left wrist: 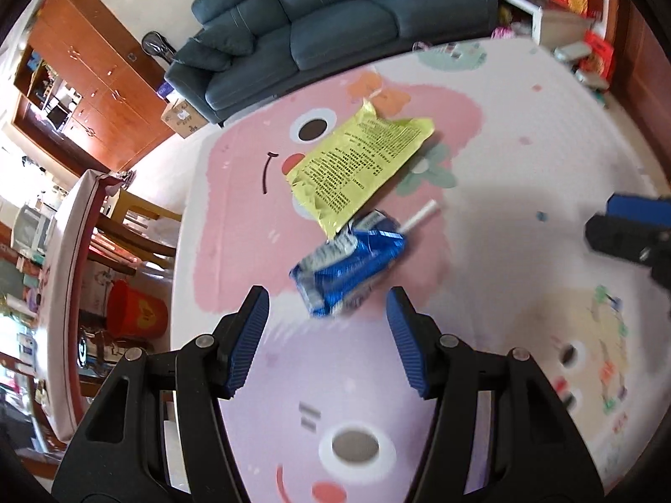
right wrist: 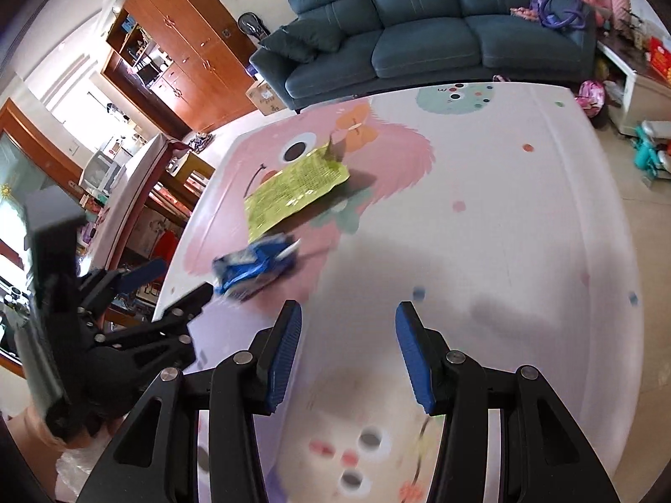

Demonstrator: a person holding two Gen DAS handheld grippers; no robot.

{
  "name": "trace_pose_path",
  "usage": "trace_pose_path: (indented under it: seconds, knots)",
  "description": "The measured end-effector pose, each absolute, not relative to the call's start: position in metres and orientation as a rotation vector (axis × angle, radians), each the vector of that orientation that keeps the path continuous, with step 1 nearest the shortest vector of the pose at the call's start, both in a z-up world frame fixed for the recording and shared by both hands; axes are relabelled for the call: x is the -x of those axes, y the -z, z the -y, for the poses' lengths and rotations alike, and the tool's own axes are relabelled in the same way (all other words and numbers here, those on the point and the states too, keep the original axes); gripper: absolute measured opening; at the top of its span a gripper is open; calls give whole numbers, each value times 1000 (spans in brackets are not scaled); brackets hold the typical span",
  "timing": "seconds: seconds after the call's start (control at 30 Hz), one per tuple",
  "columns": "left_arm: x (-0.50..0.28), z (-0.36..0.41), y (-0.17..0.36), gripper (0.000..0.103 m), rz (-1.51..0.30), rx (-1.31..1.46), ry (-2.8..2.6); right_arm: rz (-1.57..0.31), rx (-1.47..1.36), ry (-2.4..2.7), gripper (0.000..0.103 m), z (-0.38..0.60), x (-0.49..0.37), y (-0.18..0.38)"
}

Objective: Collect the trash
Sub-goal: 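Grasp the blue milk carton with the left gripper, then grasp the yellow-green snack bag with the right gripper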

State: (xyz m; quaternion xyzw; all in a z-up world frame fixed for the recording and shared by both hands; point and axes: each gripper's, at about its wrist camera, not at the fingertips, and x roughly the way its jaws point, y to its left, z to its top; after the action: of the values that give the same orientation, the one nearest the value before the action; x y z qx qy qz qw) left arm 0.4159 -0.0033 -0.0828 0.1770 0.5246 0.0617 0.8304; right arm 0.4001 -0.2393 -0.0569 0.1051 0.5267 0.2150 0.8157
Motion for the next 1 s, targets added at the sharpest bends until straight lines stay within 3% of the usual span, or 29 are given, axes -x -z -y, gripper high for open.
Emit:
trace_pose_path:
  seconds: [0.37,0.43,0.67,1.0]
  knots:
    - [-477,-4,158,51,-1224,-385,-129,-1204,-276,-528,48,224,-461,107]
    - [-480,-7,167,37,-1251,-361,-127,-1207,-288,-541,48,221,-466,110]
    - [-483,-14,173,13,-1228,-300,-132,-1178,-245,-593,48,207,-476,108]
    - [-451,-39,137,11,-1168,-74,-185,-992,184,-727,48,146,-481,87]
